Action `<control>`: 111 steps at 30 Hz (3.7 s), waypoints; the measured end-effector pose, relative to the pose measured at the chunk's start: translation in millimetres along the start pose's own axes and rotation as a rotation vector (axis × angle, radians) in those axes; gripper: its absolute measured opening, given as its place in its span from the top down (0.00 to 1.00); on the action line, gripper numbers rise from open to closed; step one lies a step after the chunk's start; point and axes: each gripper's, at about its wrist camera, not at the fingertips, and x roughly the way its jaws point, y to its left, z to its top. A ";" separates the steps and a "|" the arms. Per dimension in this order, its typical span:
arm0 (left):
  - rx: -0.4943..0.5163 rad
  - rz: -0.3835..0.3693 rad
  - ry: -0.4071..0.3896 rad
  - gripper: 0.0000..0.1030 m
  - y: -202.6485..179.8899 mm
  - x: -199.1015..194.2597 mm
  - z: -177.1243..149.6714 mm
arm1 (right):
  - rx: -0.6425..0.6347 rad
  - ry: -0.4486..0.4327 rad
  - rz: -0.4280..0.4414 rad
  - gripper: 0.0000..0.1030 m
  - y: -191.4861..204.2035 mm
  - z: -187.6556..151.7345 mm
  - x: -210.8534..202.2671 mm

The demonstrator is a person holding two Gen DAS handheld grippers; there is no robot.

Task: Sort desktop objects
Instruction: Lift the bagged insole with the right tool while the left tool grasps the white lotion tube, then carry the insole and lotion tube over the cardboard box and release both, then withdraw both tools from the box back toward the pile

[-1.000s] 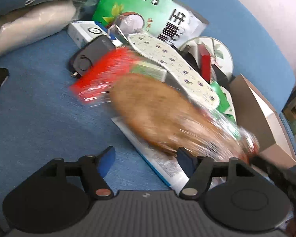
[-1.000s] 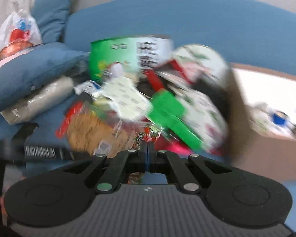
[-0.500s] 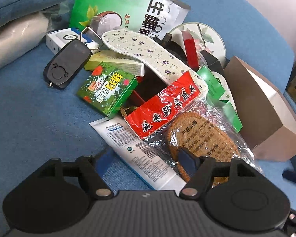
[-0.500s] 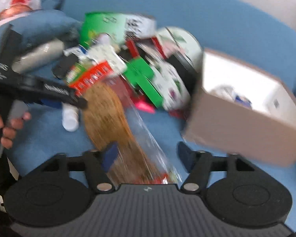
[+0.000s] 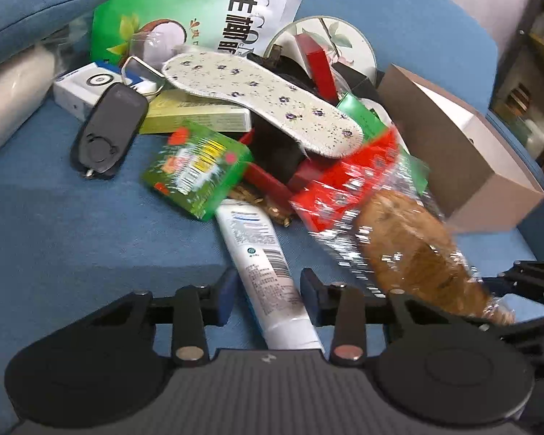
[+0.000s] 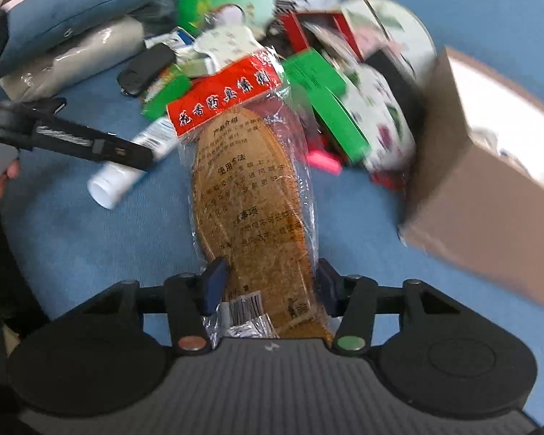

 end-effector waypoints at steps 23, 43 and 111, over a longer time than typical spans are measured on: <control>0.105 0.084 0.013 0.66 -19.3 -11.7 -11.0 | 0.023 -0.078 0.025 0.83 0.0 -9.5 -30.0; 0.065 -0.222 -0.162 0.66 -83.8 -51.6 60.4 | 0.229 -0.436 -0.054 0.91 -64.9 17.3 -117.4; 0.264 -0.215 -0.019 0.07 -242.1 76.3 137.6 | 0.398 -0.290 -0.514 0.05 -217.3 46.2 -62.5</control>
